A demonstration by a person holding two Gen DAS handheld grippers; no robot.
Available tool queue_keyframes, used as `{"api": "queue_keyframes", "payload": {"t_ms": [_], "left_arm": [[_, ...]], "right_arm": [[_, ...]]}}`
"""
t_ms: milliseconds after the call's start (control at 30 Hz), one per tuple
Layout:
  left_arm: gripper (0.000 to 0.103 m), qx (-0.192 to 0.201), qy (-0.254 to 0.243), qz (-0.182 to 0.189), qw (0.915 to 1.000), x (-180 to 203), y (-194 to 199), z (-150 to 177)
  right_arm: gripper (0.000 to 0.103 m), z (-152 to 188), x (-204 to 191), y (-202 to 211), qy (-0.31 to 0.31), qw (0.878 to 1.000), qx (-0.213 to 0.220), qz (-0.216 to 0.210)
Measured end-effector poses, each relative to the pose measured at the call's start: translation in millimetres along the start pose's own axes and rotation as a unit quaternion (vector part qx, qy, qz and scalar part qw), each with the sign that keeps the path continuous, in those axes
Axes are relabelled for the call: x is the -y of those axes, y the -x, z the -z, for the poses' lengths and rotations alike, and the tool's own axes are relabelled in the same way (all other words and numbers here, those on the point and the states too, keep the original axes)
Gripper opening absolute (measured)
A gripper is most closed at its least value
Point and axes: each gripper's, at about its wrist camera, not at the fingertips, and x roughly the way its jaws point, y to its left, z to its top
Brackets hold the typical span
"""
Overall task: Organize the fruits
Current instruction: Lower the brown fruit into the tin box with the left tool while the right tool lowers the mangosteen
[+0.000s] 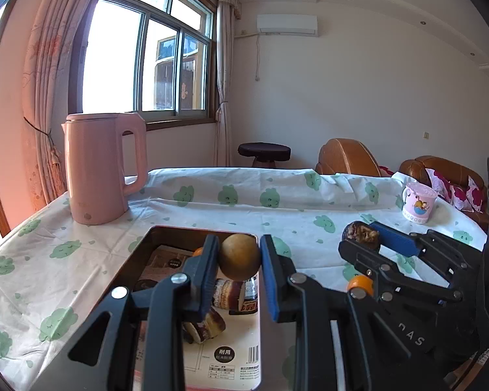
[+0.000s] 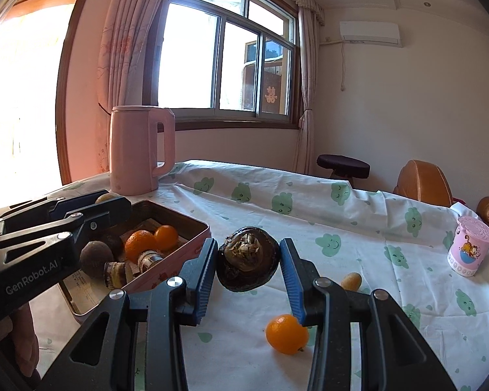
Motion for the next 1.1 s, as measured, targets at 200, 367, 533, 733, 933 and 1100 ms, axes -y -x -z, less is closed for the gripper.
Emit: {"api": "queue_keyframes", "payload": {"t_ms": [200, 367, 533, 733, 933, 1100], "left_arm": [[0.027, -0.008, 0.002, -0.014, 0.9999, -15, 7, 7], [0.027, -0.013, 0.005, -0.025, 0.9996, -26, 12, 11], [0.027, -0.019, 0.007, -0.032, 0.9993, -37, 15, 16], [0.027, -0.025, 0.009, -0.041, 0.9988, -47, 20, 21], [0.027, -0.029, 0.012, -0.046, 0.9984, -56, 23, 24], [0.027, -0.037, 0.016, -0.047, 0.9981, -64, 24, 27]], "right_arm": [[0.042, -2, -18, 4, 0.008, 1.000, 0.003, -0.021], [0.042, -2, -31, 5, 0.013, 0.999, 0.003, -0.037], [0.042, -4, -42, 4, 0.018, 0.999, 0.000, -0.050], [0.042, -5, -59, 2, 0.029, 0.997, -0.002, -0.065], [0.042, -4, -73, 1, 0.040, 0.996, -0.004, -0.076], [0.042, -4, -81, 1, 0.047, 0.996, -0.005, -0.082]]}}
